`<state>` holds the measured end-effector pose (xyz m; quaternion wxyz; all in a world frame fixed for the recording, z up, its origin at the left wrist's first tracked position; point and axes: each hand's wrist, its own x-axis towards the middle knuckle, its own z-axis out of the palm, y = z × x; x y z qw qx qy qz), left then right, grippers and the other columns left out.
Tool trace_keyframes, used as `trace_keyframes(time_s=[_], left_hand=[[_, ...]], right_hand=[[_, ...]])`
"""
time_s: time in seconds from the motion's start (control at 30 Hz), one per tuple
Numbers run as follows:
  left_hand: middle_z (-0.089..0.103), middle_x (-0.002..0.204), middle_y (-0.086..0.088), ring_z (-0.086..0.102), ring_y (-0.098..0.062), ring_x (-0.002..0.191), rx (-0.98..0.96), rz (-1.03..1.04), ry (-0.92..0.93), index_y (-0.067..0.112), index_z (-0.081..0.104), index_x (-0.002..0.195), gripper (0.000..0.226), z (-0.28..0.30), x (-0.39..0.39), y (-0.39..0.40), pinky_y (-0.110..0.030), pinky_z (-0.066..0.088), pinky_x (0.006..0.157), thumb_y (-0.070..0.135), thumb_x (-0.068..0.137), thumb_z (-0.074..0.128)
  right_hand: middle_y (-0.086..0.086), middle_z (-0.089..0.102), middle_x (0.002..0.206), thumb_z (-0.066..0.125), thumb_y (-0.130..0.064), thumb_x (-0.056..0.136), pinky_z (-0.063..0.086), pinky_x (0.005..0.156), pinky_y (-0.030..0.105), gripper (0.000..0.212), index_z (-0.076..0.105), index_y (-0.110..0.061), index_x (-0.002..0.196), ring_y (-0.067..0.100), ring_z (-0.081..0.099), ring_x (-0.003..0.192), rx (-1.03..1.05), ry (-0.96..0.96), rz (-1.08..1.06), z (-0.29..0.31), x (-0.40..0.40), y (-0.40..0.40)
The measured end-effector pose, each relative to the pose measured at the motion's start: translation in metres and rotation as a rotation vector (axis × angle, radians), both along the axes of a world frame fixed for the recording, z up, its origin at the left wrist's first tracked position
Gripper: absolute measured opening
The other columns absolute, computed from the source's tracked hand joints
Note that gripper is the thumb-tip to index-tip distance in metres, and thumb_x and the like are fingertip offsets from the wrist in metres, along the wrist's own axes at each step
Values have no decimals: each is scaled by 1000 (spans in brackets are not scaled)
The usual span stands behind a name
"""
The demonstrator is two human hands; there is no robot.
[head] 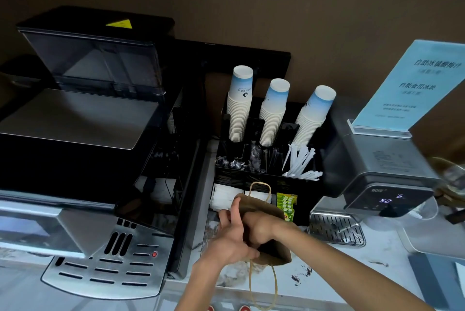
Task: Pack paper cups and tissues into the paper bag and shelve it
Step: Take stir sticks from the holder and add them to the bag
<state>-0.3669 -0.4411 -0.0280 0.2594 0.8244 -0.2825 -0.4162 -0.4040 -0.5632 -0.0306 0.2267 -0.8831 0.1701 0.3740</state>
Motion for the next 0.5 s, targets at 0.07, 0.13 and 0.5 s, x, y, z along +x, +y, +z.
trace_keyframes(time_s=[0.07,0.13,0.5], left_hand=[[10,141,-2,40,-15,107,-16,-2,9,37,-27,148,134,1,1,1,-31,53,97,21,73,83],[10,141,-2,40,-16,110,-23,-9,17,37,-26,148,133,1,1,1,-32,53,97,21,73,83],[15,136,5,40,-16,127,-88,-104,39,38,-17,150,127,7,-12,-24,-24,43,93,24,73,83]], right_hand=[[10,69,110,71,-15,79,52,76,32,32,64,-11,110,26,64,93,-25,-38,19,13,-2,-7],[6,68,118,70,-16,82,55,86,34,36,64,-15,118,22,64,103,26,-137,-4,31,-10,-16],[6,76,102,74,1,83,59,84,30,28,69,-11,108,17,75,88,455,-575,-850,81,-149,-65]])
